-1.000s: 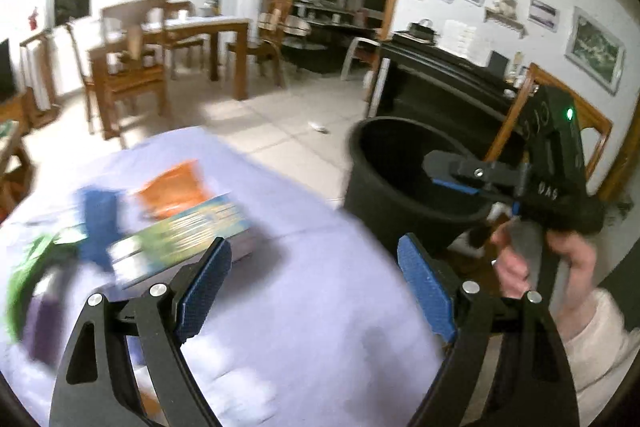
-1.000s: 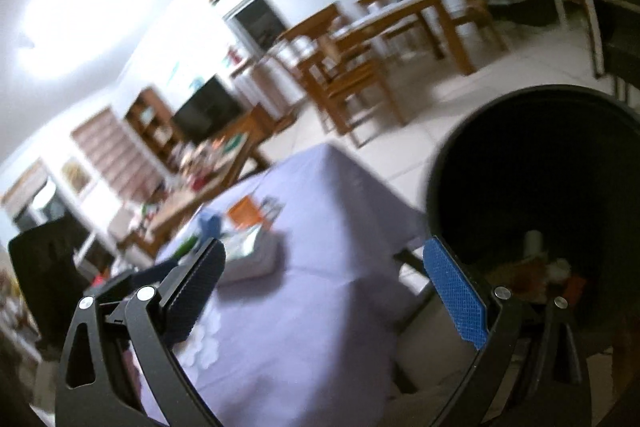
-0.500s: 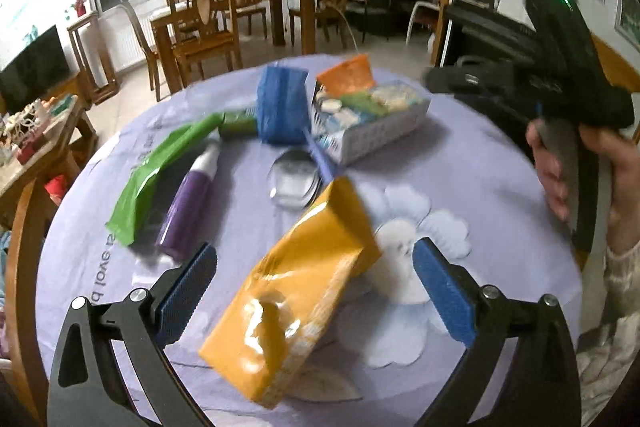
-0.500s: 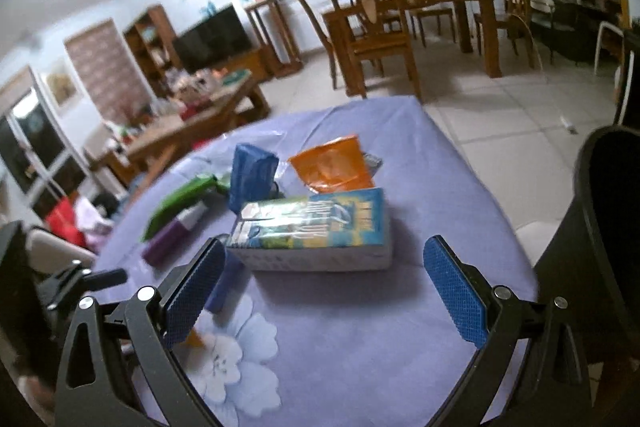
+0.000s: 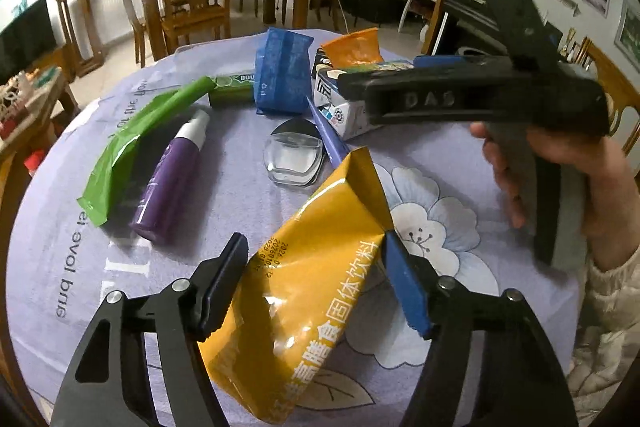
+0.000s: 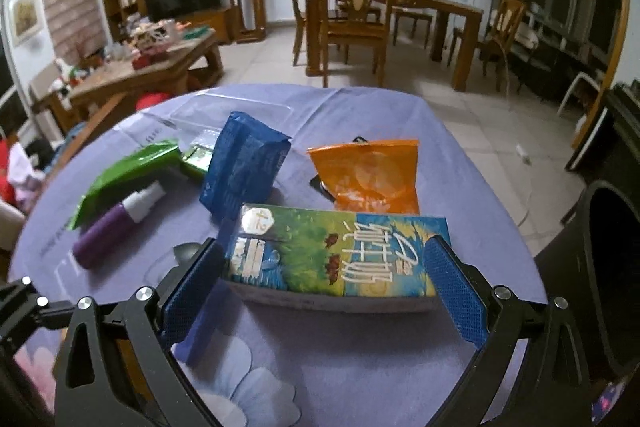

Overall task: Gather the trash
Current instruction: 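Grasp the yellow packet with the left tool while the right tool grasps the blue-green milk carton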

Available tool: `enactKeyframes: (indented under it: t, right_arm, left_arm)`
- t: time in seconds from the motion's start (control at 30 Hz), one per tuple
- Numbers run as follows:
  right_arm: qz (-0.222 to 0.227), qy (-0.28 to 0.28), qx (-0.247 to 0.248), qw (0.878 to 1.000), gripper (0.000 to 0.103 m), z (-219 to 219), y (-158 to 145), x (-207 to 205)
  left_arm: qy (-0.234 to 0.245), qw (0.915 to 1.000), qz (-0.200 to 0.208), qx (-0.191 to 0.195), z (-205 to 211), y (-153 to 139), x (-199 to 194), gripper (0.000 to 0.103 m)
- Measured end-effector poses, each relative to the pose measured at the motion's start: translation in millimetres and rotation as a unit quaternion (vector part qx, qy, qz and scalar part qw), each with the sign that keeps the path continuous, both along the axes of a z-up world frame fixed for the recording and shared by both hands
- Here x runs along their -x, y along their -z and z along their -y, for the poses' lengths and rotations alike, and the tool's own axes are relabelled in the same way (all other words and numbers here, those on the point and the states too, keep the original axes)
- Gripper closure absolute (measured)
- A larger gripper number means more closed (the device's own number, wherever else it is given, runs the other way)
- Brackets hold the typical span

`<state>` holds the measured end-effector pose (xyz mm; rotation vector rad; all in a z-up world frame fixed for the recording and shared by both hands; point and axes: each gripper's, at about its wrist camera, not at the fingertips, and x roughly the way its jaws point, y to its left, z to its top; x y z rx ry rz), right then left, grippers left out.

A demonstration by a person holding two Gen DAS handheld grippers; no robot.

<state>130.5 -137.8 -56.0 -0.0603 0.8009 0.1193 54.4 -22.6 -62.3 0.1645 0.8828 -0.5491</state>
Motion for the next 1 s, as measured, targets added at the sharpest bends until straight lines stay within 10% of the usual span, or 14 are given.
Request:
enactKeyframes:
  t: [0.27, 0.5, 0.67, 0.87, 1.0]
  right_arm:
    - [0.014, -0.094, 0.000, 0.996, 0.005, 2.3, -16.3, 0.2]
    - [0.000, -0.274, 0.140, 0.952, 0.005, -0.4, -7.8, -5.6]
    - [-0.039, -0.302, 0.175, 0.936, 0.016, 0.5, 16.6, -26.0]
    - [-0.041, -0.255, 0.098, 0.961, 0.048, 21.0, 11.9, -34.1]
    - [-0.032, -0.233, 0.054, 0.971, 0.052, 34.4, 3.3, -22.2]
  left_arm:
    - [0.015, 0.9999, 0.002, -0.002, 2.2, -1.2, 7.6, 0.038]
    - [0.006, 1.0000, 0.004, 0.000, -0.5, -2.3, 13.5, 0.039]
    - [-0.007, 0.9997, 0.017, 0.017, -4.7, -7.4, 18.3, 0.039]
    - [-0.025, 0.9992, 0.015, 0.026, -12.9, -8.2, 13.1, 0.039]
    - [-0.027, 0.9989, 0.018, 0.033, -10.7, -11.1, 12.4, 0.039]
